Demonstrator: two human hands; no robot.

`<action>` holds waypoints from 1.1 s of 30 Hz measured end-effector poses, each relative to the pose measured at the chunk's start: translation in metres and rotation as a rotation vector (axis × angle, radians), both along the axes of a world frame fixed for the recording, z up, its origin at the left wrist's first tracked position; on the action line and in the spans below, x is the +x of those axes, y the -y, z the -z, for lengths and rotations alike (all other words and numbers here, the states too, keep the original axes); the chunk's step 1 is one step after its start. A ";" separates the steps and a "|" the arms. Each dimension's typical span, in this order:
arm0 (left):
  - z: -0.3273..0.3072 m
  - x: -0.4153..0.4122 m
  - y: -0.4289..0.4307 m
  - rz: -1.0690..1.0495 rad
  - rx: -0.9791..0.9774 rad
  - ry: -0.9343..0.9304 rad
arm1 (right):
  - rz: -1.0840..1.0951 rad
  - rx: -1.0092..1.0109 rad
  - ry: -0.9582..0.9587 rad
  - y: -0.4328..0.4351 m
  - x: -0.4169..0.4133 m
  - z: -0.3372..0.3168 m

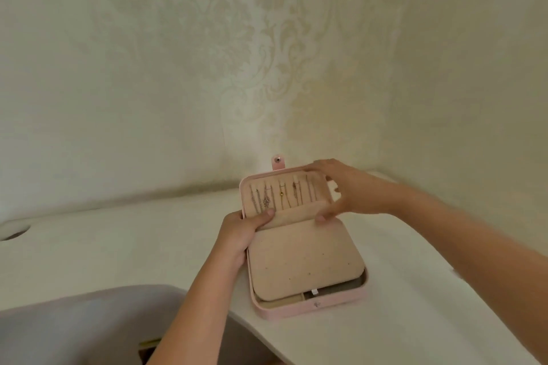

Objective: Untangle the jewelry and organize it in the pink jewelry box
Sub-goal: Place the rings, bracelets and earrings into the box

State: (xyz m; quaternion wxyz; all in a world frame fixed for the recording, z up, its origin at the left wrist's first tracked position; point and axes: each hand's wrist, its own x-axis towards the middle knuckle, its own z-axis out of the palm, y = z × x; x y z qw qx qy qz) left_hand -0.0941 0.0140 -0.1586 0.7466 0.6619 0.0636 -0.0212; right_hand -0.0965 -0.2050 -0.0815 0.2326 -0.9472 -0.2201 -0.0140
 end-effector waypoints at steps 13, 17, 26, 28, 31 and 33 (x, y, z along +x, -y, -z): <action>0.023 0.004 0.034 -0.121 0.171 0.208 | -0.044 -0.180 -0.234 0.046 -0.065 0.028; 0.023 0.009 0.034 -0.109 0.250 0.229 | 0.000 -0.026 -0.233 0.055 -0.066 0.032; 0.014 -0.002 0.033 -0.083 0.080 0.200 | -0.108 -0.420 0.150 0.037 -0.075 0.018; 0.011 -0.004 0.031 -0.102 0.005 0.182 | -0.085 -0.201 0.237 0.043 -0.067 0.013; 0.008 -0.003 0.031 -0.056 -0.068 0.140 | 0.043 0.077 0.287 0.048 -0.045 0.004; 0.007 -0.003 0.032 -0.047 -0.144 0.127 | 0.122 0.190 0.275 0.042 -0.029 0.000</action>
